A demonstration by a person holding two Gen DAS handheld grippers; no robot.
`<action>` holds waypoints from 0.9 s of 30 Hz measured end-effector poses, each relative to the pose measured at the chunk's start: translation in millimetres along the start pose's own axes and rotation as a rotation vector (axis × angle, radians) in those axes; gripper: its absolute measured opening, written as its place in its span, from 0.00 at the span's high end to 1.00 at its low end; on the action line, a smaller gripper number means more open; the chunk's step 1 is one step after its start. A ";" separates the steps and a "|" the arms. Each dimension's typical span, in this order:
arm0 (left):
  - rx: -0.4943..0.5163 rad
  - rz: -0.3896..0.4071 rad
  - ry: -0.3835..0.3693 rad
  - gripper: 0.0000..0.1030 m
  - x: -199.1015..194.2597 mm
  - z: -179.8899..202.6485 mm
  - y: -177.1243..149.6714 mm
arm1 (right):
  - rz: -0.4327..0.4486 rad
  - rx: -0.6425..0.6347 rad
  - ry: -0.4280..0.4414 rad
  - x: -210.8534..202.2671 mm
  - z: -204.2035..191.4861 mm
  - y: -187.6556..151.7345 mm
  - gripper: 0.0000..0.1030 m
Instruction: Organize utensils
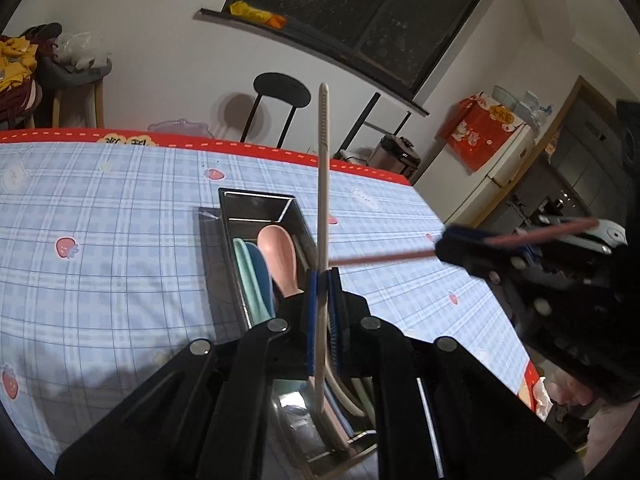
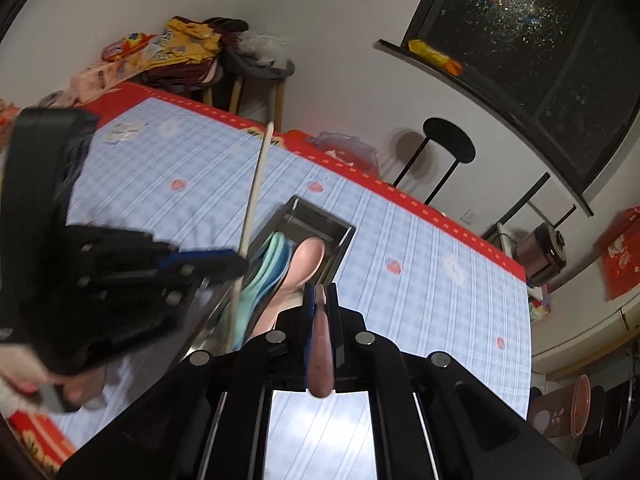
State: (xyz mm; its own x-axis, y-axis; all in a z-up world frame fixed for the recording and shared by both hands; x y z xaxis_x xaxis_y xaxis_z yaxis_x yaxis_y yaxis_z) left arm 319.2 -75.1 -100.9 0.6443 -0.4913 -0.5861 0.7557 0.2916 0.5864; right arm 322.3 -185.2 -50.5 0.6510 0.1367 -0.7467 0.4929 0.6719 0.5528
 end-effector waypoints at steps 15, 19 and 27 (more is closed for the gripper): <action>-0.021 -0.089 0.052 0.90 38.2 -31.2 -4.4 | -0.080 0.109 0.073 69.3 -1.7 -9.8 0.94; -0.026 -0.100 0.049 0.90 37.9 -33.1 -4.7 | -0.122 0.143 0.126 71.6 -7.7 -18.0 0.91; -0.043 -0.081 0.062 0.76 18.9 -41.3 -1.2 | -0.173 0.238 0.247 68.6 -18.5 -29.2 0.60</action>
State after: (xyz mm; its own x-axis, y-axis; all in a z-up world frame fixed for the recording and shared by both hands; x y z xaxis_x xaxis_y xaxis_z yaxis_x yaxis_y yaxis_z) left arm 335.3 -50.9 -135.7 0.5858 -0.4637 -0.6647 0.8092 0.2886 0.5118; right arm 341.9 -181.9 -124.7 0.4020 0.2268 -0.8871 0.7223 0.5168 0.4595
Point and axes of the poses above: each gripper's, at about its wrist camera, not at the fingertips, and x roughly the way its jaws point, z to its right, y to its top, the point moved 3 cm from there along x, roughly the way its jaws point, and after that the axes turned 10 degrees about -x, right-handed, at the moved point
